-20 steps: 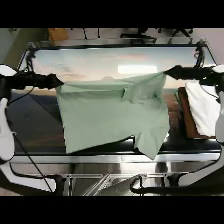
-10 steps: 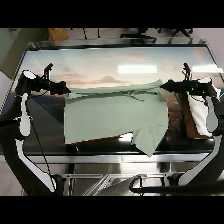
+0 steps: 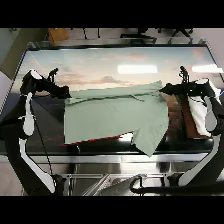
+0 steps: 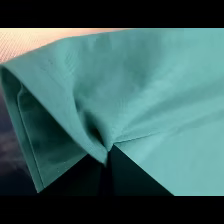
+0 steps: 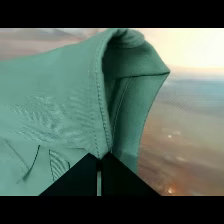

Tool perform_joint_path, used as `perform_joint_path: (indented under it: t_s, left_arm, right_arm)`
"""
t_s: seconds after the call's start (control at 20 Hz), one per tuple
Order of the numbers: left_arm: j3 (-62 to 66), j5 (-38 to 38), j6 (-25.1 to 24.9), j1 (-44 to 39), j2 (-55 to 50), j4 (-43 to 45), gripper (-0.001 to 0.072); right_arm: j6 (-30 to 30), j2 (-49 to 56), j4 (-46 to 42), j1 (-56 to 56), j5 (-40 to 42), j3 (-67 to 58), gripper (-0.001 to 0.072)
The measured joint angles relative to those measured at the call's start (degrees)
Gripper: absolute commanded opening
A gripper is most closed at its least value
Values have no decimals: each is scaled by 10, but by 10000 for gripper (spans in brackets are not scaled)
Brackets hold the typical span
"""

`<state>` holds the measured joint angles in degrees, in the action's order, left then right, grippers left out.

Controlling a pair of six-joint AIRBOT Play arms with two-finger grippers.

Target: Fold the shirts.

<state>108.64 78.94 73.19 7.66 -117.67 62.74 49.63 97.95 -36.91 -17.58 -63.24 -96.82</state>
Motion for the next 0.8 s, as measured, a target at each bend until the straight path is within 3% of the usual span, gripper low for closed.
perform_joint_path:
  t_s: [0.1,0.15,0.2,0.25,0.35,0.5,0.8]
  left_arm:
    - [1,7,3,-5,0,6,26]
    - [6,18,5,-6,0,10,275]
    - [16,32,11,-6,0,14,581]
    - [29,52,19,-4,0,15,620]
    - [64,104,46,5,4,18,620]
    - [54,159,76,22,43,20,620]
    - [-243,146,85,68,214,22,619]
  right_arm:
    - [0,-1,-6,4,-2,0,248]
    - [0,-4,-8,4,-10,0,262]
    - [0,-11,-10,4,-21,-1,262]
    - [0,-22,-11,2,-32,-4,273]
    - [22,-59,-33,-5,-55,-7,367]
    - [86,-124,-96,-22,-89,-5,361]
    - [167,-269,-158,-87,-172,131,361]
